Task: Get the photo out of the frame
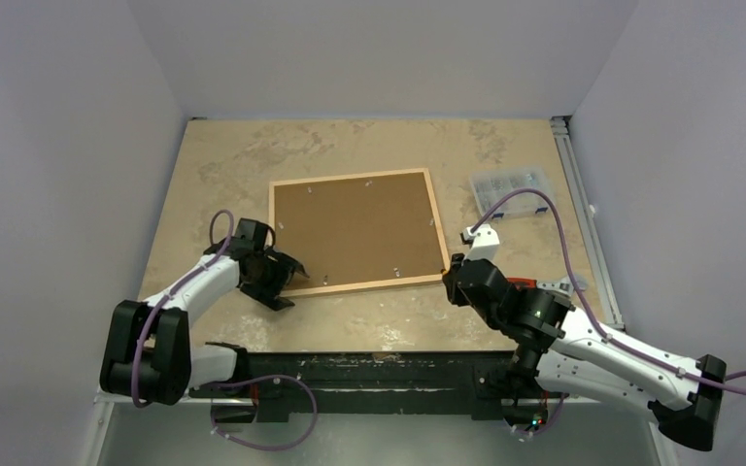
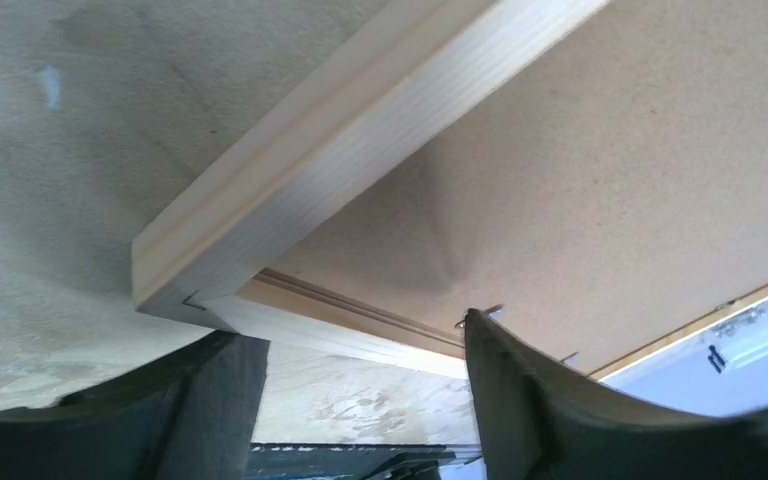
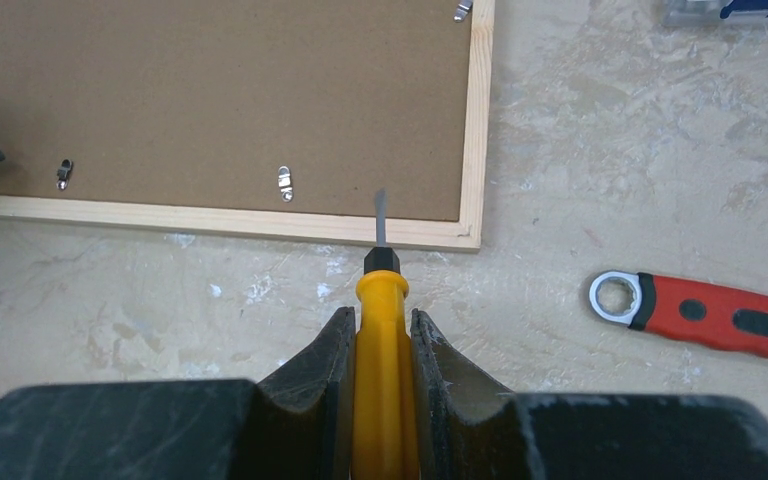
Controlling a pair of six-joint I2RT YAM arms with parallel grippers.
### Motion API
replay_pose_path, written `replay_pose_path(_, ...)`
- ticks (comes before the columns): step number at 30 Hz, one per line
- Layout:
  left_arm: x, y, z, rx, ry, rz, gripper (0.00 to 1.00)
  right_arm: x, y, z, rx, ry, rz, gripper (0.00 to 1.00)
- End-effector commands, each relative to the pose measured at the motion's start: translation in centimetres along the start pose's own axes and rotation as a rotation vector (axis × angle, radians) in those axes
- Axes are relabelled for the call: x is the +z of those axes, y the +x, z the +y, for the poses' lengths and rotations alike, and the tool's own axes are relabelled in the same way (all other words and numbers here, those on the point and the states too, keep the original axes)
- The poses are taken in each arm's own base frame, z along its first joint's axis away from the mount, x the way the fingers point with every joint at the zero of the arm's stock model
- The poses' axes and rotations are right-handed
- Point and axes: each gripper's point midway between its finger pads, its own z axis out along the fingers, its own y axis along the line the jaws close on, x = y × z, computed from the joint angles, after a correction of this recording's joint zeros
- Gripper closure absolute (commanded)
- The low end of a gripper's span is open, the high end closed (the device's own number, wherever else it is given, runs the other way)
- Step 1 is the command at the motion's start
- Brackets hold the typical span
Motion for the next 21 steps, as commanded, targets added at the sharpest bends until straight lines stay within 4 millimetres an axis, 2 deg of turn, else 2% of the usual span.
replay_pose_path(1, 0.6, -1.4, 2.4, 0.001, -0.100, -0.071, 0.41, -0.2, -1.1, 0.5, 0.023, -0.014, -0.030, 1.00)
replay_pose_path(2, 0.7, -1.7, 2.6, 0.010, -0.102, -0.090, 0.53, -0.2, -1.1, 0.5, 0.021, -0.014, -0.030, 1.00)
replay_pose_path(3, 0.7, -2.1, 2.7, 0.024, -0.101, -0.110, 0.59, -0.2, -1.1, 0.5, 0.019, -0.013, -0.031, 1.00)
replay_pose_path(4, 0.6, -2.3, 2.5, 0.035, -0.089, -0.121, 0.64, -0.1, -1.1, 0.5, 0.017, -0.013, -0.030, 1.00)
replay_pose_path(7, 0.3, -2.9, 2.2, 0.054, -0.076, -0.150, 0.72, 0.1, -0.9, 0.6, 0.008, -0.011, -0.025, 1.00)
replay_pose_path(9, 0.1, -3.3, 2.4, 0.067, -0.085, -0.161, 0.88, 0.3, -0.9, 0.7, -0.001, -0.012, -0.025, 1.00)
replay_pose_path(11, -0.2, -3.7, 2.6, 0.073, -0.093, -0.163, 0.97, 0.5, -0.9, 0.5, -0.013, 0.003, -0.032, 1.00)
replay_pose_path(15, -0.6, -4.2, 2.9, 0.100, -0.101, -0.170, 1.00, 1.3, -0.9, 0.2, -0.048, 0.049, -0.028, 1.00)
replay_pose_path(21, -1.0, -4.2, 3.4, 0.154, -0.117, -0.156, 1.00, 3.6, -1.1, 1.5, -0.120, 0.094, 0.010, 1.00)
